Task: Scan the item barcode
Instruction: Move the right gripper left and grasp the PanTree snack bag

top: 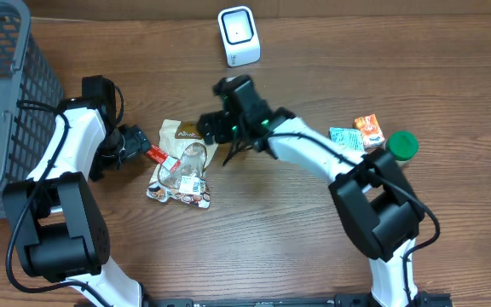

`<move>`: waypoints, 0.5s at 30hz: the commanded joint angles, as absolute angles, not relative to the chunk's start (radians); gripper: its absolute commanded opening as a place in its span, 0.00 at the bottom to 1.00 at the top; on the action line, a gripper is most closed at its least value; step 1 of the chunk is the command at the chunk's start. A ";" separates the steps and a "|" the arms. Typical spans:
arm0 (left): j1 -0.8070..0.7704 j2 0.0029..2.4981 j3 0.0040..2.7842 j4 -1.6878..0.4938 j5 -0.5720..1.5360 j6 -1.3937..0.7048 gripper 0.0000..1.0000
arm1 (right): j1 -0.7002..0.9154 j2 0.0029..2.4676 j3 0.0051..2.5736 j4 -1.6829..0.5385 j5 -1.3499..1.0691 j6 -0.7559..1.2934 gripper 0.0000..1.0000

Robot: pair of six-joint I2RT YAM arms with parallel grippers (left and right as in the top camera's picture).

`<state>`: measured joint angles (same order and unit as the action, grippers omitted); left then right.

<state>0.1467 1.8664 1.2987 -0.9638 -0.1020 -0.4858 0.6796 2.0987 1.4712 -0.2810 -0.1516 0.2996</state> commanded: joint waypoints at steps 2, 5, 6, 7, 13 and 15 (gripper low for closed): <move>0.157 1.864 1.317 -0.963 -0.122 -0.471 1.00 | 0.754 2.091 1.480 -0.262 0.018 0.181 0.86; 0.157 1.864 1.317 -0.963 -0.123 -0.471 1.00 | 0.785 2.091 1.479 -0.259 0.103 0.151 0.88; 0.157 1.864 1.317 -0.963 -0.123 -0.471 1.00 | 0.786 2.091 1.479 -0.259 0.108 0.151 0.88; 0.157 1.864 1.317 -0.963 -0.123 -0.471 1.00 | 0.785 2.091 1.479 -0.259 0.107 0.152 0.89; 0.157 1.864 1.317 -0.963 -0.123 -0.471 1.00 | 0.785 2.093 1.478 -0.291 0.099 0.152 0.89; 0.157 1.864 1.317 -0.963 -0.123 -0.471 1.00 | 0.785 2.097 1.478 -0.296 0.071 0.152 0.89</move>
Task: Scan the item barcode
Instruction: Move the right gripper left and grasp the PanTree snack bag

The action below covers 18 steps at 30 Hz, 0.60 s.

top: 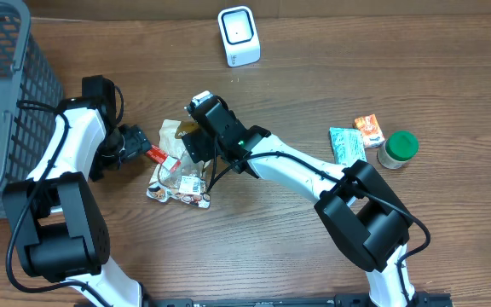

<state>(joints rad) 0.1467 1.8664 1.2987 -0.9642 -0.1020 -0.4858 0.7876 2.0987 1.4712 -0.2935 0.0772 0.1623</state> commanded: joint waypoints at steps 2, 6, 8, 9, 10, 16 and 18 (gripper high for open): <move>0.157 1.864 1.317 -0.963 -0.123 -0.471 0.99 | 0.785 2.105 1.478 -0.296 0.039 0.152 0.89; 0.157 1.864 1.317 -0.963 -0.123 -0.471 0.99 | 0.785 2.138 1.478 -0.301 0.032 0.152 0.89; 0.157 1.864 1.317 -0.963 -0.123 -0.471 1.00 | 0.784 2.151 1.478 -0.313 0.033 0.152 0.89; 0.157 1.864 1.317 -0.963 -0.123 -0.471 1.00 | 0.782 2.154 1.478 -0.321 0.039 0.158 0.89; 0.157 1.864 1.317 -0.963 -0.123 -0.471 1.00 | 0.778 2.155 1.478 -0.336 0.060 0.179 0.89; 0.157 1.864 1.317 -0.963 -0.123 -0.471 1.00 | 0.749 2.146 1.480 -0.422 0.117 0.266 0.89; 0.157 1.864 1.317 -0.963 -0.123 -0.471 1.00 | 0.735 2.130 1.481 -0.462 0.116 0.292 0.89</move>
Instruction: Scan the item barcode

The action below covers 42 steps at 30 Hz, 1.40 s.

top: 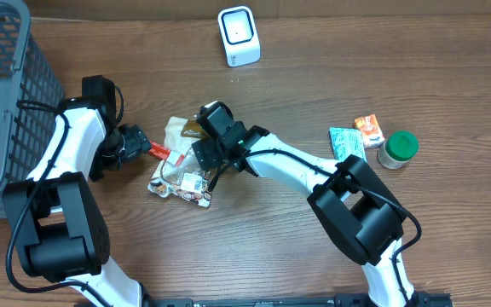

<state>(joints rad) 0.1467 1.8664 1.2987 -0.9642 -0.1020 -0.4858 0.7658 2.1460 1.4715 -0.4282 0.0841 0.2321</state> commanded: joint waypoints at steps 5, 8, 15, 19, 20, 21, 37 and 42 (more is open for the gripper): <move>0.157 1.864 1.317 -0.963 -0.123 -0.471 0.99 | 0.695 2.046 1.481 -0.632 0.116 0.315 0.89; 0.157 1.864 1.317 -0.963 -0.123 -0.471 1.00 | 0.682 2.009 1.481 -0.737 0.116 0.316 0.93; 0.157 1.864 1.317 -0.963 -0.123 -0.471 1.00 | 0.609 1.988 1.481 -0.995 0.107 0.446 0.97; 0.157 1.864 1.317 -0.963 -0.123 -0.471 0.99 | 0.562 1.988 1.481 -1.063 -0.036 0.457 0.98; 0.157 1.864 1.317 -0.963 -0.123 -0.471 1.00 | 0.554 1.988 1.480 -1.074 -0.088 0.457 0.98; 0.157 1.864 1.317 -0.963 -0.123 -0.471 0.99 | 0.548 1.988 1.480 -1.092 -0.141 0.457 0.98; 0.157 1.864 1.317 -0.963 -0.123 -0.471 0.99 | 0.516 1.971 1.588 -1.155 -0.164 0.411 0.99; 0.157 1.864 1.317 -0.963 -0.122 -0.471 1.00 | 0.496 1.973 1.584 -1.148 -0.096 0.411 1.00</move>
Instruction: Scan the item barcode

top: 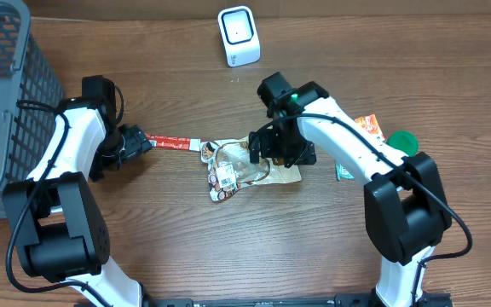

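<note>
A clear and brown snack bag (239, 170) lies crumpled at the table's middle, with a white barcode label (223, 179) facing up near its left end. My right gripper (260, 153) points down onto the bag's upper right part and is shut on it. A long red stick packet (172, 141) lies flat to the left of the bag. My left gripper (140, 141) is shut on that packet's left end. The white scanner (238, 36) stands at the back centre, well beyond the bag.
A grey mesh basket (7, 94) fills the far left. At the right lie an orange packet (369, 130), a green-lidded jar (401, 145) and a teal packet (341, 170) partly under my right arm.
My right gripper has moved to the right, and the snack bag with it, about a bag's length. The red stick packet now lies uncovered at full length. The left arm has not moved.
My right gripper stood above the bag's back edge, beside the left gripper holding the red packet's end. It then moved down over the bag and closer onto it. Now the bag lies further right in its grip, apart from the red packet.
</note>
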`<move>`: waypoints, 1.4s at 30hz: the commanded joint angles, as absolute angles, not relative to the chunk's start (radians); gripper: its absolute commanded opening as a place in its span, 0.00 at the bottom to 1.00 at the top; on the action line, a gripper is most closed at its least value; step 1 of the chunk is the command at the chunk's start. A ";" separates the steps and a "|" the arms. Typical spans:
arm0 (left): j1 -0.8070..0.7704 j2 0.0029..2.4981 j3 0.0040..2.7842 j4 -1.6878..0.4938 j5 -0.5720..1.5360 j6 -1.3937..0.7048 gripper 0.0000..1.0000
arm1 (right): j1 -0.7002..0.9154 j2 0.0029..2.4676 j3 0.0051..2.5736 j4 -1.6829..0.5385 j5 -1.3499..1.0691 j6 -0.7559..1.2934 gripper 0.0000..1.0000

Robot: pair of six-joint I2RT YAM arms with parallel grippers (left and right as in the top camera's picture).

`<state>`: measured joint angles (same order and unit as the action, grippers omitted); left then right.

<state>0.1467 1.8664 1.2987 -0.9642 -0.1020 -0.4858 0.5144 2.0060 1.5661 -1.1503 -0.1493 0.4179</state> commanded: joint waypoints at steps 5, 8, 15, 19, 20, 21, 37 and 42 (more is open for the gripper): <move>0.157 1.864 1.317 -0.963 -0.123 -0.471 0.99 | 0.486 1.973 1.584 -1.132 -0.088 0.403 1.00; 0.157 1.864 1.317 -0.947 -0.122 -0.472 1.00 | 0.486 1.973 1.583 -1.132 -0.087 0.402 1.00; 0.157 1.864 1.317 -0.789 -0.122 -0.472 1.00 | 0.481 1.973 1.583 -1.132 -0.080 0.389 1.00; 0.157 1.864 1.317 -0.696 -0.072 -0.491 1.00 | 0.476 1.973 1.583 -1.132 -0.080 0.389 1.00; 0.157 1.864 1.317 -0.680 -0.025 -0.505 1.00 | 0.475 1.973 1.582 -1.133 -0.080 0.389 1.00; 0.157 1.864 1.317 -0.679 0.049 -0.514 1.00 | 0.476 1.973 1.581 -1.136 -0.080 0.389 1.00; 0.006 1.865 1.313 -0.799 0.517 -0.298 0.75 | 0.469 1.973 1.572 -1.154 -0.080 0.317 1.00; -0.096 1.865 1.313 -0.822 0.513 -0.313 0.54 | 0.469 1.974 1.572 -1.151 -0.080 0.317 1.00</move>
